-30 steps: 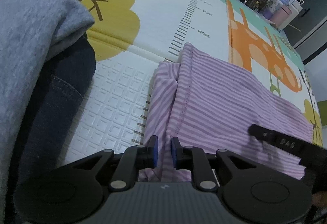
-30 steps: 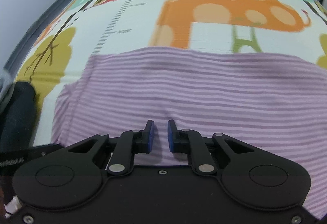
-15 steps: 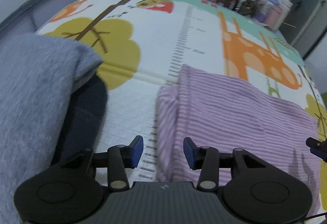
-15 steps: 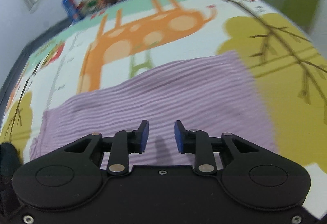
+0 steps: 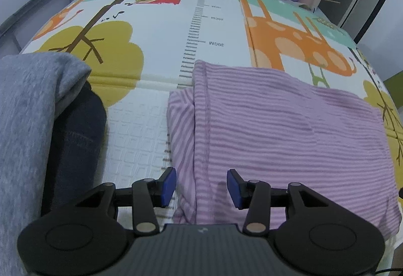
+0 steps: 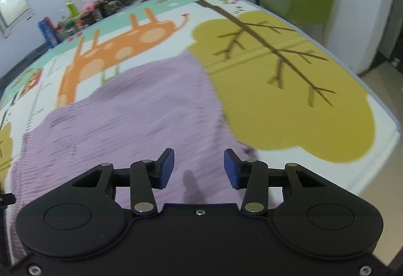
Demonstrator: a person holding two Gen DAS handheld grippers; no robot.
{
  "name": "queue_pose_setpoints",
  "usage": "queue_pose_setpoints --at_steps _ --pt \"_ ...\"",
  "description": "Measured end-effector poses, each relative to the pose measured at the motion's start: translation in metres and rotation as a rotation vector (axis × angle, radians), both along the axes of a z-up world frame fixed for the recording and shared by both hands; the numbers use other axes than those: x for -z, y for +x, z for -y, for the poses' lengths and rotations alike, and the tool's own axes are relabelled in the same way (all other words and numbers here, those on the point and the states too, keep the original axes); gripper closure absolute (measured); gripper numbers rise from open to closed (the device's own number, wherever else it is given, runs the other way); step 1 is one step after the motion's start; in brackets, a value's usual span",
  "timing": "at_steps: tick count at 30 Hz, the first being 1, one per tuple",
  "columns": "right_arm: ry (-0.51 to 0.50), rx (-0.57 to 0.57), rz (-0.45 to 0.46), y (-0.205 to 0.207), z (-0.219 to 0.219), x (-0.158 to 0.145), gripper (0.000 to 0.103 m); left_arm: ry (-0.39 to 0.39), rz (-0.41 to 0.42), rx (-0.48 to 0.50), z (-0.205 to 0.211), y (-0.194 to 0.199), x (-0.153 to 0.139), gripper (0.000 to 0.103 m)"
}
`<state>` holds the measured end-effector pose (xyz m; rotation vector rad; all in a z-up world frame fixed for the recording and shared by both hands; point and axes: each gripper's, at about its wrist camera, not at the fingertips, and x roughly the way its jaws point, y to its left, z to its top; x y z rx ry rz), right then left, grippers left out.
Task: Fold clothes
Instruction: 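Lower both tools onto the shirt's side edge and close them on it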
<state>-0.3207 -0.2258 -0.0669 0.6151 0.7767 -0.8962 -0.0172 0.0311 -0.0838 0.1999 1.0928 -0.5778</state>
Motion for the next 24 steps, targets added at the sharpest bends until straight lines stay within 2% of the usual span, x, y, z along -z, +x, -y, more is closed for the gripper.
queue_pose_setpoints --at_steps 5,10,17,24 --pt "0.019 0.053 -0.022 -0.029 0.002 0.005 0.06 0.017 -0.018 -0.019 -0.012 -0.01 0.003 0.053" --pt "0.049 0.05 -0.024 -0.05 0.008 0.01 0.059 0.022 -0.028 -0.061 -0.019 -0.024 0.002 0.052" --pt "0.13 -0.034 -0.012 -0.065 0.016 0.021 0.059 0.022 -0.036 -0.14 -0.023 -0.048 -0.001 0.044" --pt "0.177 -0.142 0.001 -0.078 0.018 0.029 0.057 0.074 -0.028 -0.147 -0.015 -0.078 0.007 0.035"
